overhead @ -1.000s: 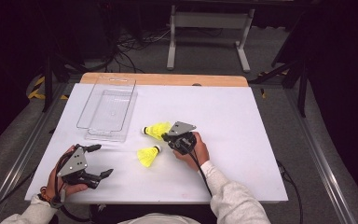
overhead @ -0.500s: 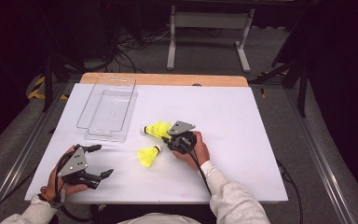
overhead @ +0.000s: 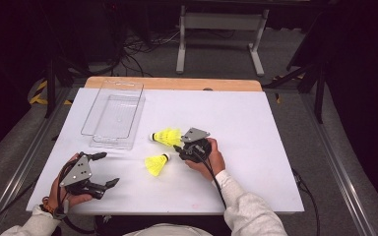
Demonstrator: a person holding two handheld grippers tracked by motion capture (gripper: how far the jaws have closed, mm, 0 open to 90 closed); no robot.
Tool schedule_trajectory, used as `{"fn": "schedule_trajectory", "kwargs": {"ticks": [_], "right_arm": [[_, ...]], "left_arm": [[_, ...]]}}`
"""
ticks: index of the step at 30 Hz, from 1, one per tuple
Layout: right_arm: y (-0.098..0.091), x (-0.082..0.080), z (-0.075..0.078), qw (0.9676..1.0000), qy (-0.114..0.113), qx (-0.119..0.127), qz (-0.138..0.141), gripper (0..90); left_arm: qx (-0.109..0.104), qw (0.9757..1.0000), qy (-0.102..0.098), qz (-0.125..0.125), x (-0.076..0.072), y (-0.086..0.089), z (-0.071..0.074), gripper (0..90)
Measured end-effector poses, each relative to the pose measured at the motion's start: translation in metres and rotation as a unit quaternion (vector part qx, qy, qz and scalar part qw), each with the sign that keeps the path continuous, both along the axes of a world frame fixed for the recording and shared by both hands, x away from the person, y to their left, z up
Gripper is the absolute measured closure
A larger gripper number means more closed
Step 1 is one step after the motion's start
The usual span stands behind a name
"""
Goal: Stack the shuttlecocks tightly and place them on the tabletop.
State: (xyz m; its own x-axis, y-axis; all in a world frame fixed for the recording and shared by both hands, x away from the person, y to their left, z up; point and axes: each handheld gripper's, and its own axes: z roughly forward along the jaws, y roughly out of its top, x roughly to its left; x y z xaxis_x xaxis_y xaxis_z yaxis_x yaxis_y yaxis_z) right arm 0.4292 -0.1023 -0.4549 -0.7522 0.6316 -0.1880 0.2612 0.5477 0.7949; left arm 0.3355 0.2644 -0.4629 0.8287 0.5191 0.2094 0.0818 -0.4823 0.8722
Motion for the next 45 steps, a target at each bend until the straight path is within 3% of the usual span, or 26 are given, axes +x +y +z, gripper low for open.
{"fn": "schedule_trajectory", "kwargs": {"ticks": [13,20,25,39,45], "right_arm": [[-0.010,-0.012,0.014,0.9997,-0.023,0.007,0.001,49.1],[-0.015,-0.025,0.028,0.9979,-0.060,0.010,0.021,45.2],[-0.019,-0.031,0.034,0.9969,-0.073,0.009,0.029,43.3],[-0.025,-0.042,0.042,0.9959,-0.083,0.030,0.019,36.5],[-0.023,-0.045,0.043,0.9954,-0.089,0.035,0.004,25.7]], "left_arm": [[0.003,1.0000,-0.003,0.001,0.000,0.000,0.001,8.3],[0.001,1.0000,-0.005,0.002,0.000,0.001,0.001,8.3],[0.000,1.0000,-0.007,0.004,-0.001,0.002,0.002,8.9],[-0.003,0.9999,-0.011,0.007,-0.001,0.002,0.002,8.8],[-0.003,0.9999,-0.012,0.007,-0.001,0.002,0.002,8.8]]}}
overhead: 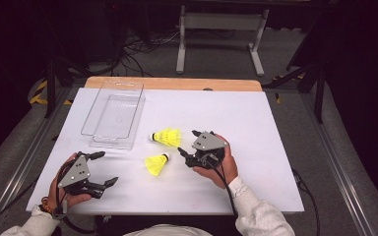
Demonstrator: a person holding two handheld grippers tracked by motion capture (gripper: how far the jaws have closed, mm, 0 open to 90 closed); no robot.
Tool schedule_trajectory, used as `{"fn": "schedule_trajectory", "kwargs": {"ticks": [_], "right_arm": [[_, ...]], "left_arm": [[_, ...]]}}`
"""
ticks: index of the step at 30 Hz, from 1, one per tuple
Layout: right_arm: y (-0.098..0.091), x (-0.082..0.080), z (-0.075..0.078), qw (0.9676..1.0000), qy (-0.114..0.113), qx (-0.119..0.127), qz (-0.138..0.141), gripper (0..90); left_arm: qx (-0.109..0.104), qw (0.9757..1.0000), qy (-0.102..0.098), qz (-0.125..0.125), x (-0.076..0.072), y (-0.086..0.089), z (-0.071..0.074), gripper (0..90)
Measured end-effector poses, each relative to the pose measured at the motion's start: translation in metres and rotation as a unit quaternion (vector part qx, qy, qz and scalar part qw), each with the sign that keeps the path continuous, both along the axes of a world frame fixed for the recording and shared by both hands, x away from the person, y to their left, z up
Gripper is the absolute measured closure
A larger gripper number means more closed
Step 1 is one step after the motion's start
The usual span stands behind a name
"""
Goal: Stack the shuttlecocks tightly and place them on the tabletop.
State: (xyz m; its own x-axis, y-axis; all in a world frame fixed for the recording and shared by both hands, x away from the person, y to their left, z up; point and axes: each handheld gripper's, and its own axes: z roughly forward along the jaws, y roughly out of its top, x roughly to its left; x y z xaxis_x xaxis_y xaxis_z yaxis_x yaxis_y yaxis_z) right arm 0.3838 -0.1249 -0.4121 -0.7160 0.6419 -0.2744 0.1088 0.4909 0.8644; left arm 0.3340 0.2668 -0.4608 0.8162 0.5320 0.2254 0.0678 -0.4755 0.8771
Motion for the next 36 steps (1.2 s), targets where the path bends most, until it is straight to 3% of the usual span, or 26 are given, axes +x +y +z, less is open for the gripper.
{"fn": "schedule_trajectory", "kwargs": {"ticks": [5,12,36], "right_arm": [[0.004,-0.004,-0.001,1.0000,-0.002,0.001,-0.003,19.6],[0.010,-0.008,-0.004,1.0000,0.002,0.005,0.005,19.2],[0.046,-0.029,-0.016,0.9986,-0.002,-0.024,0.047,17.2]], "left_arm": [[-0.001,1.0000,-0.002,0.003,0.000,0.001,0.001,8.8],[0.000,1.0000,-0.001,0.001,0.000,0.001,0.000,8.8],[0.001,1.0000,-0.001,0.001,0.000,0.000,0.000,8.8]]}}
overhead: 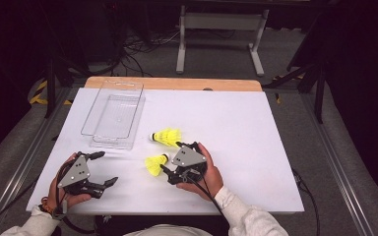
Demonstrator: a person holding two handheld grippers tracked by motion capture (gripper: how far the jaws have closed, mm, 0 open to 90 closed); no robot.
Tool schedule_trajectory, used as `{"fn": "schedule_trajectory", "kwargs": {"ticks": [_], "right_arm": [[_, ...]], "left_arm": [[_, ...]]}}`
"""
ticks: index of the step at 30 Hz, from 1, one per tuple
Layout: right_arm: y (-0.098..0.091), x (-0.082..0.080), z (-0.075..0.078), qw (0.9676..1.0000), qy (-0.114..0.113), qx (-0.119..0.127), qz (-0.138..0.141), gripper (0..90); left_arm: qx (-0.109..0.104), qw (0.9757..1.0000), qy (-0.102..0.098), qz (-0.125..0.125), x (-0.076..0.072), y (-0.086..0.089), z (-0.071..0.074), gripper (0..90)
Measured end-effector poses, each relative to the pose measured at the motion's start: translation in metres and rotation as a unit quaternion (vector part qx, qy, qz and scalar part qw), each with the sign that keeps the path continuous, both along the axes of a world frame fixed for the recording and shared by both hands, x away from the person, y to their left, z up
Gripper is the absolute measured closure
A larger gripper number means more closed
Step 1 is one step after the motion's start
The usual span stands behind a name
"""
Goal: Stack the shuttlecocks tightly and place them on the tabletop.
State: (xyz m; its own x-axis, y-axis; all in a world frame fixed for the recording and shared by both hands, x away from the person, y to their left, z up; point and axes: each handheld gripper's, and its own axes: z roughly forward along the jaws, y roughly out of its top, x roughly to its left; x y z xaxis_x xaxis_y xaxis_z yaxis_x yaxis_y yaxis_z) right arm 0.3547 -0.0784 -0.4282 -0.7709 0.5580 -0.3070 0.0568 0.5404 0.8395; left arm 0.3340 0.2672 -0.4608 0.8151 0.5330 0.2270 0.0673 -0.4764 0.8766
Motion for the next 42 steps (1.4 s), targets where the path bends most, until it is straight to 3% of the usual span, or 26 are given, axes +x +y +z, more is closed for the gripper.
{"fn": "schedule_trajectory", "kwargs": {"ticks": [26,33,42], "right_arm": [[0.035,-0.007,-0.020,0.9992,0.008,-0.025,0.030,20.7],[0.044,-0.006,-0.021,1.0000,-0.004,-0.005,0.007,35.2],[0.050,-0.003,-0.025,0.9998,-0.001,-0.019,-0.002,58.8]], "left_arm": [[0.000,1.0000,0.002,-0.002,0.000,0.000,0.000,8.8],[0.002,1.0000,0.003,-0.005,0.001,-0.001,-0.001,8.8],[0.002,1.0000,0.004,-0.006,0.000,-0.001,-0.001,8.8]]}}
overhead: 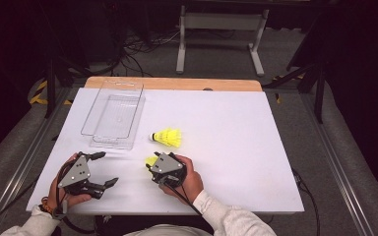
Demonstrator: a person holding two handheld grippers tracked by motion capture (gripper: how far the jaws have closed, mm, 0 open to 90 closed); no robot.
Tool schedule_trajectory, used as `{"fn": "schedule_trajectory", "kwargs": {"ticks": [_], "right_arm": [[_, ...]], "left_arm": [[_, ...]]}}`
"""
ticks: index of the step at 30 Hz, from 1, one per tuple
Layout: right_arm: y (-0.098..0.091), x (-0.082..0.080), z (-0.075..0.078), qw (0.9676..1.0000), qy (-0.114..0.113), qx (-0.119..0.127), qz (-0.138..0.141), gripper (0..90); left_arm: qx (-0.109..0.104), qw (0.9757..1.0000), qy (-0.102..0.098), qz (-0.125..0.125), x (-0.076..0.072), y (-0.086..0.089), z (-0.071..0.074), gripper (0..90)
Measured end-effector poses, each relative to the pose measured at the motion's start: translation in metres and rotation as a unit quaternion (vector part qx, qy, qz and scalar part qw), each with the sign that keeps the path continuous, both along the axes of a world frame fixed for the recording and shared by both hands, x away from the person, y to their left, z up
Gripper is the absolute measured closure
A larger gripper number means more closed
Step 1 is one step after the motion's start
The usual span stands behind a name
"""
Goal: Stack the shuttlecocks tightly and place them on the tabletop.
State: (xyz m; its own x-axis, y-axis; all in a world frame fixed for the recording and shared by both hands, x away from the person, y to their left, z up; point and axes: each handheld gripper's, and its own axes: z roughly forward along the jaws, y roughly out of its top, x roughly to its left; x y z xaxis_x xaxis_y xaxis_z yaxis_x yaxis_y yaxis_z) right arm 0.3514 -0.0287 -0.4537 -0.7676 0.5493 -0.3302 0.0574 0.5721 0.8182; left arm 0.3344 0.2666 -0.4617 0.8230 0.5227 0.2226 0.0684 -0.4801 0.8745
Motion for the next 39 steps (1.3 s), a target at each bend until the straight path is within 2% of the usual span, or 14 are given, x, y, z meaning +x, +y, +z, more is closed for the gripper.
{"fn": "schedule_trajectory", "kwargs": {"ticks": [9,13,24,31,39], "right_arm": [[0.000,0.001,-0.002,0.9999,-0.001,-0.012,-0.004,66.9],[-0.001,0.001,0.000,0.9996,-0.013,-0.025,-0.009,72.6],[-0.007,0.002,0.007,0.9987,-0.033,-0.037,-0.012,88.8],[-0.018,0.010,0.014,0.9991,-0.029,-0.020,-0.024,90.0],[-0.041,0.024,0.025,0.9988,-0.007,0.022,-0.042,90.0]], "left_arm": [[0.000,1.0000,0.002,-0.001,0.000,0.000,0.000,8.8],[0.000,1.0000,0.003,-0.003,0.000,0.000,0.000,8.8],[0.001,1.0000,0.004,-0.004,0.000,0.000,0.000,8.8],[-0.001,1.0000,0.004,-0.003,0.000,0.000,0.000,8.8],[-0.001,1.0000,0.004,-0.004,0.000,0.000,0.000,8.8]]}}
